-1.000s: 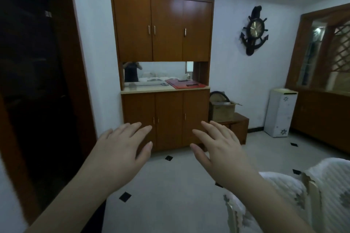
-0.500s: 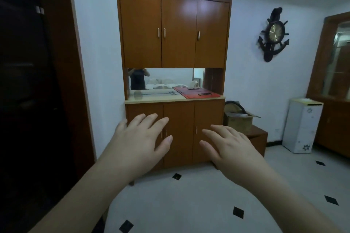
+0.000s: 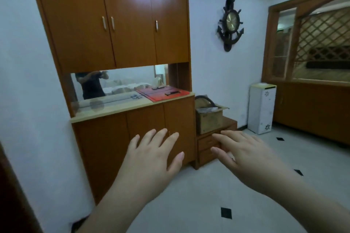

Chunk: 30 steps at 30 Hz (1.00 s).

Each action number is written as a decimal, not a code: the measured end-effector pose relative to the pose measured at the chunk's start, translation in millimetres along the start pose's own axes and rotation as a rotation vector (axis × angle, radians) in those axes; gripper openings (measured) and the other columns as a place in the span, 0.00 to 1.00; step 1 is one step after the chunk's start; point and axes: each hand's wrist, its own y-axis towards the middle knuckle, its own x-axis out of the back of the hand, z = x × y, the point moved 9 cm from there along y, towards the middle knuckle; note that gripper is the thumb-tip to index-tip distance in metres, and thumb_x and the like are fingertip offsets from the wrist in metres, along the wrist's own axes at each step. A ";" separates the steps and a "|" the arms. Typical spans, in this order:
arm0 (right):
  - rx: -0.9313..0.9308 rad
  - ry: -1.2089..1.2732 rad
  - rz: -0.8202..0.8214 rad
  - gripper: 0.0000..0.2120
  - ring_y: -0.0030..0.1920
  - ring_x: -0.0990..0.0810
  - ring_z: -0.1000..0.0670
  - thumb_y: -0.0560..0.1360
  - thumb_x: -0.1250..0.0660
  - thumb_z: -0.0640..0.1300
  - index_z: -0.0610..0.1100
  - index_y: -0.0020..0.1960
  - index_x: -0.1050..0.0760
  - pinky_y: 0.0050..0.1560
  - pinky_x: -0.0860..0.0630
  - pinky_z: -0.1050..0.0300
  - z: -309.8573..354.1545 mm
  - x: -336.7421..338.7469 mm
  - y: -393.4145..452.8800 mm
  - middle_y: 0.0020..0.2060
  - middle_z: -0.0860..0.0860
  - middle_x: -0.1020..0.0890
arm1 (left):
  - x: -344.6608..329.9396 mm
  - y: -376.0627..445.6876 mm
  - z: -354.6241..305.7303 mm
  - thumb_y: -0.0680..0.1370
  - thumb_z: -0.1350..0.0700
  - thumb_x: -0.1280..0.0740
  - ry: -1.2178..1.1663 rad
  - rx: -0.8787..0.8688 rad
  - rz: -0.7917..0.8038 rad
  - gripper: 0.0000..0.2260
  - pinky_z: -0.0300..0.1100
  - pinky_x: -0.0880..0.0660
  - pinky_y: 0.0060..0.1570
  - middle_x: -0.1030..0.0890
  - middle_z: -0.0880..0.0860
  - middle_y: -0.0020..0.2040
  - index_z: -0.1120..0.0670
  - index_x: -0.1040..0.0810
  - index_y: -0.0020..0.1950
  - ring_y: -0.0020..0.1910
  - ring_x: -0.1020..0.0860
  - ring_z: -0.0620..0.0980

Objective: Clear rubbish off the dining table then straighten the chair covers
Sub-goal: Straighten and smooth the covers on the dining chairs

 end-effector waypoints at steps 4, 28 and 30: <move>-0.085 -0.019 -0.022 0.33 0.74 0.43 0.56 0.73 0.63 0.67 0.59 0.76 0.48 0.72 0.46 0.57 -56.0 -5.6 46.3 0.74 0.58 0.40 | -26.0 83.8 -20.2 0.78 0.33 0.58 -0.004 -0.090 -0.049 0.27 0.53 0.52 0.75 0.46 0.43 0.78 0.38 0.52 0.76 0.77 0.50 0.47; -0.416 -0.243 -0.099 0.31 0.74 0.41 0.51 0.77 0.61 0.65 0.54 0.76 0.42 0.71 0.46 0.56 -310.8 -94.9 303.0 0.75 0.52 0.38 | -186.2 473.6 -134.3 0.72 0.32 0.66 -0.220 -0.473 -0.087 0.32 0.51 0.54 0.74 0.54 0.43 0.79 0.38 0.56 0.76 0.77 0.58 0.44; -0.455 -0.220 -0.079 0.30 0.75 0.45 0.52 0.78 0.60 0.66 0.56 0.77 0.47 0.73 0.49 0.56 -333.6 -102.5 314.4 0.77 0.53 0.43 | -197.1 503.2 -153.2 0.73 0.32 0.65 -0.236 -0.524 -0.085 0.33 0.51 0.54 0.75 0.52 0.43 0.79 0.39 0.55 0.77 0.77 0.57 0.45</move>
